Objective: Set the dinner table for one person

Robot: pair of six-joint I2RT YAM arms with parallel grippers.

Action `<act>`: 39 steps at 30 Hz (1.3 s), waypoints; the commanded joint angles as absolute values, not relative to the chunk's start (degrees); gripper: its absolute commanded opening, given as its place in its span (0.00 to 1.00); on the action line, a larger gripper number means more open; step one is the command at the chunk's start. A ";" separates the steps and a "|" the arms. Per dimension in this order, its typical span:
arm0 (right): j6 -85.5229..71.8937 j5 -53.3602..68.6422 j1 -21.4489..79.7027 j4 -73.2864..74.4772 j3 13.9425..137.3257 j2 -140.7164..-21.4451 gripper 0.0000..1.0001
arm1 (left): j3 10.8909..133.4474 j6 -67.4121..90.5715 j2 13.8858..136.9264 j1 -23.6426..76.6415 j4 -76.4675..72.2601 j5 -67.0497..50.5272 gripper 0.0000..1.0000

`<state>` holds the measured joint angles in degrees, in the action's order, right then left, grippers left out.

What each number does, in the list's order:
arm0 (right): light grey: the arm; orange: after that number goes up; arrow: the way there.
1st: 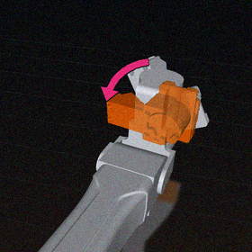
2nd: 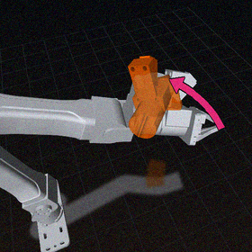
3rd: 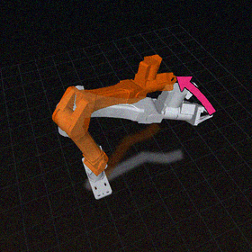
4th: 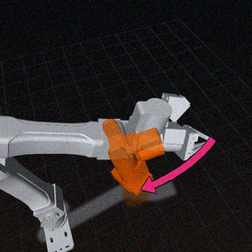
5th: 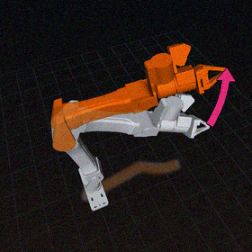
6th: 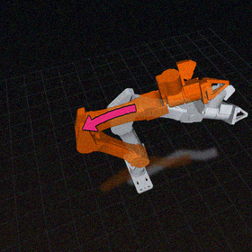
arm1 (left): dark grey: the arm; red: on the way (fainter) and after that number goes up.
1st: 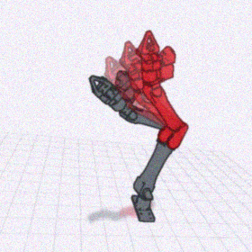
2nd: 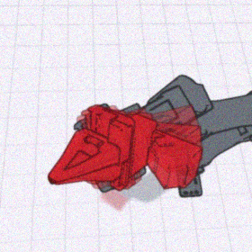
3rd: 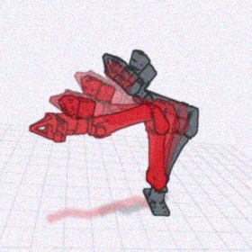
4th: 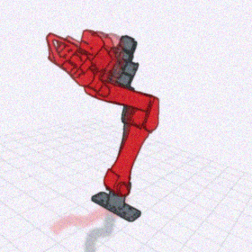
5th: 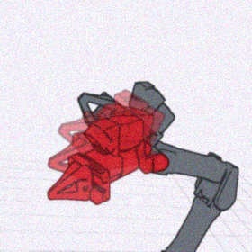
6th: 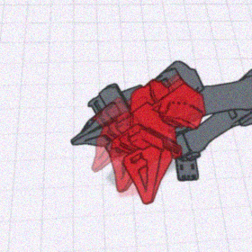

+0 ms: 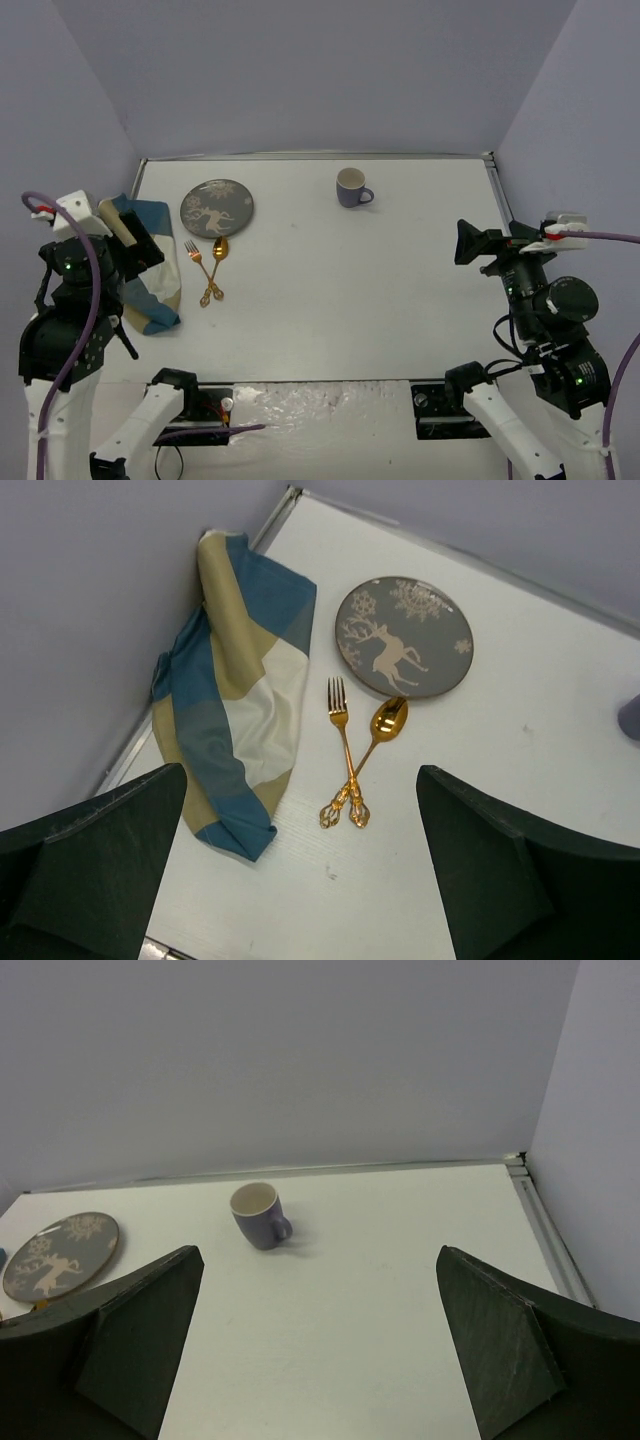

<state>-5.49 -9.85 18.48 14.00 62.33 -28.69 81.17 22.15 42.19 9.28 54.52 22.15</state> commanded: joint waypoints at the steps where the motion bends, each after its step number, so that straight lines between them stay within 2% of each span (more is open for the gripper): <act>1: -9.95 -3.78 18.72 10.15 59.77 -32.80 1.00 | 78.21 26.68 51.09 9.36 54.40 22.67 0.97; 5: -12.20 3.02 18.72 10.11 57.53 -35.35 1.00 | 70.84 29.50 57.25 7.84 48.62 24.98 0.97; 9: -12.56 8.04 18.72 10.17 56.56 -37.93 1.00 | 64.12 30.36 64.04 -0.75 38.75 19.38 0.97; 13: -12.91 9.42 18.72 10.19 55.89 -38.51 1.00 | 61.82 30.50 71.78 -8.29 30.92 18.97 0.97; 23: -12.31 10.98 18.81 10.54 54.76 -37.53 1.00 | 73.77 29.28 97.91 -16.60 24.08 11.71 0.96; 28: -11.64 11.88 18.79 11.60 55.04 -36.71 1.00 | 80.01 28.02 104.84 -17.33 24.51 12.52 0.86; 31: -11.22 11.55 18.72 12.56 55.12 -36.12 1.00 | 81.43 27.39 108.09 -17.49 24.69 13.02 0.72; 33: -10.93 11.05 18.72 12.99 55.20 -36.05 1.00 | 82.07 26.81 109.02 -17.63 25.12 13.45 0.55; 36: -10.90 10.72 18.79 13.36 55.46 -36.21 1.00 | 82.83 24.67 109.40 -17.67 25.71 13.70 0.24; 37: -10.89 10.72 18.72 13.35 55.47 -36.22 1.00 | 83.25 24.00 109.32 -17.67 26.71 13.97 0.10; 38: -10.81 10.70 18.72 13.27 55.55 -36.31 1.00 | 83.55 23.95 109.05 -17.67 26.85 14.00 0.09; 39: -10.75 10.44 18.72 13.27 55.55 -36.41 1.00 | 84.11 23.54 108.04 -17.67 28.07 14.20 0.04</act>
<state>-11.70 10.52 18.48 15.78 54.78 -35.83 79.91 25.86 111.57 -17.20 26.99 12.68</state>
